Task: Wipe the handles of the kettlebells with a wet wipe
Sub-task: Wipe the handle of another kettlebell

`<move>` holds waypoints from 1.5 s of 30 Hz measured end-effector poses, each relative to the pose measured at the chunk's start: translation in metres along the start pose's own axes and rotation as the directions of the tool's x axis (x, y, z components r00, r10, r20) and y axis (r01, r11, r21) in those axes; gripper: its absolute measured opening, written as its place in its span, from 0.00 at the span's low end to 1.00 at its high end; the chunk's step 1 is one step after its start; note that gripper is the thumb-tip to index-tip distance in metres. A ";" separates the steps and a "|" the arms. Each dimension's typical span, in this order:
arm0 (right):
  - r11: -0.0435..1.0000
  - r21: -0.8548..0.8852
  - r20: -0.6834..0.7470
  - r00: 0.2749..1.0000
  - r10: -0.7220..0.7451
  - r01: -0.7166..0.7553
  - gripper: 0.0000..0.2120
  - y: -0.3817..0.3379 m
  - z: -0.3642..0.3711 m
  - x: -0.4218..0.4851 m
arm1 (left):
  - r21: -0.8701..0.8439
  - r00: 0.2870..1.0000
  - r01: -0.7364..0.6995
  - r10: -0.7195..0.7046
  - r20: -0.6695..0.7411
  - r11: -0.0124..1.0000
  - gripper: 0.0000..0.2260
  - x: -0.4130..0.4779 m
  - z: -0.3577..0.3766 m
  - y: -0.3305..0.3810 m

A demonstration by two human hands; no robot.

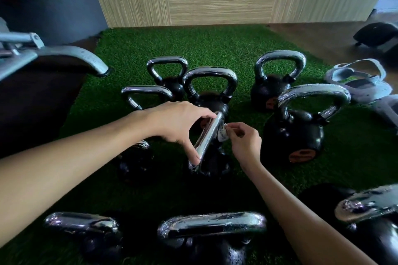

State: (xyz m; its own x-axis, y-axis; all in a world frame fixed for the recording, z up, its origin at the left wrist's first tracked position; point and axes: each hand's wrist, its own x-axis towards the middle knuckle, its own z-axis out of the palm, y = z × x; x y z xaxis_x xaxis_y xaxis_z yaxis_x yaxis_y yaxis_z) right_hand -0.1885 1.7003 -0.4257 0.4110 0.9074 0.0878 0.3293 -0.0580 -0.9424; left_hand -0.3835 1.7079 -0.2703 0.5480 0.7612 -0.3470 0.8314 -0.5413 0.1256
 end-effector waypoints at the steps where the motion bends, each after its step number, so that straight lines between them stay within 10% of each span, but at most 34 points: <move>1: 1.000 -0.010 0.007 1.000 -0.005 0.005 0.05 0.001 0.000 -0.001 | 0.032 1.000 0.001 -0.001 -0.008 0.999 0.59 0.000 -0.001 0.002; 8: 0.979 -0.127 0.314 0.942 -0.115 0.162 0.21 0.008 -0.018 -0.008 | 0.100 1.000 -0.007 0.005 0.017 0.995 0.60 -0.001 -0.003 0.005; 22: 0.992 0.027 0.050 0.991 -0.123 0.122 0.11 -0.015 -0.012 0.017 | 0.021 1.000 0.004 -0.004 0.030 1.000 0.59 -0.002 0.002 0.002; 45: 0.983 0.162 0.270 0.955 -0.126 0.084 0.10 -0.059 -0.034 -0.031 | -0.068 0.999 0.045 -0.043 0.028 0.997 0.59 -0.004 0.008 -0.003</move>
State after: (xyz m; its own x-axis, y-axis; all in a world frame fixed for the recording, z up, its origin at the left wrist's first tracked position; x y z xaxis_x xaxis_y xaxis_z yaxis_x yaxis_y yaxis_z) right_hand -0.1922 1.6616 -0.3617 0.1219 0.9858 0.1154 0.2208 0.0864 -0.9715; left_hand -0.3889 1.7037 -0.2764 0.5089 0.7733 -0.3782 0.8595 -0.4810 0.1730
